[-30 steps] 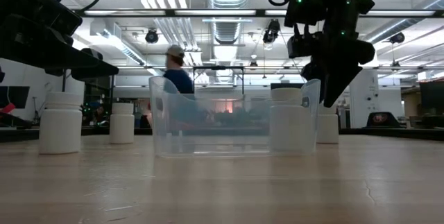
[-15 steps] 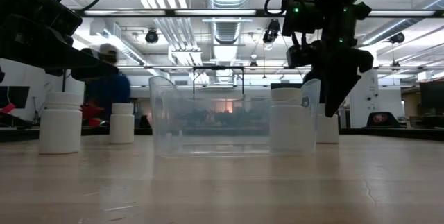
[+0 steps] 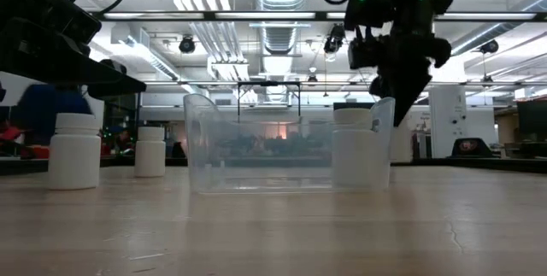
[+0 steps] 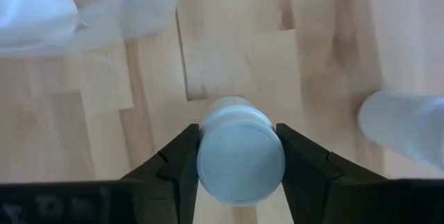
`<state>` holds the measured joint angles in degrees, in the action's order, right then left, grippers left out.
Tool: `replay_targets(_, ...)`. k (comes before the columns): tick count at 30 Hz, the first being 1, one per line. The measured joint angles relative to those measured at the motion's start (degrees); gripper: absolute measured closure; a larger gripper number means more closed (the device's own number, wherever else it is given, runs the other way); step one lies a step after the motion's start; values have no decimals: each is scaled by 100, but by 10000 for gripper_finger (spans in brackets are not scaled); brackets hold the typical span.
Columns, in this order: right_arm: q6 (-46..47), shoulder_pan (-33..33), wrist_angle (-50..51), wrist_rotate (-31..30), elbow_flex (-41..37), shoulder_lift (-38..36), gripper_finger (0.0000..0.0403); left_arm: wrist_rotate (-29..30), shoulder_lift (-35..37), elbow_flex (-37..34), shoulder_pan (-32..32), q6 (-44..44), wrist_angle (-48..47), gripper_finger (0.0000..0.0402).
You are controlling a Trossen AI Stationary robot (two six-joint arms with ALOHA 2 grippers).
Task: Pick and place pill bottles into a basket
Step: Put the white medicine bottle into the transparent bin
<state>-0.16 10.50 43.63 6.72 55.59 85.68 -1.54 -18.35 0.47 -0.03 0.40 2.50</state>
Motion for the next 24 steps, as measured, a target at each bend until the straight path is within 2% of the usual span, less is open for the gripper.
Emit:
replay_targets(7,-24,-25,645,-16,932,-14,260,2,0,0,0,0,2,127)
replay_targets(14,30,-214,720,-112,1782,-20,260,1,0,-1,1,0,1,127)
replay_targets(24,509,-795,970,-416,2258,-20,260,1,0,-1,1,0,0,127)
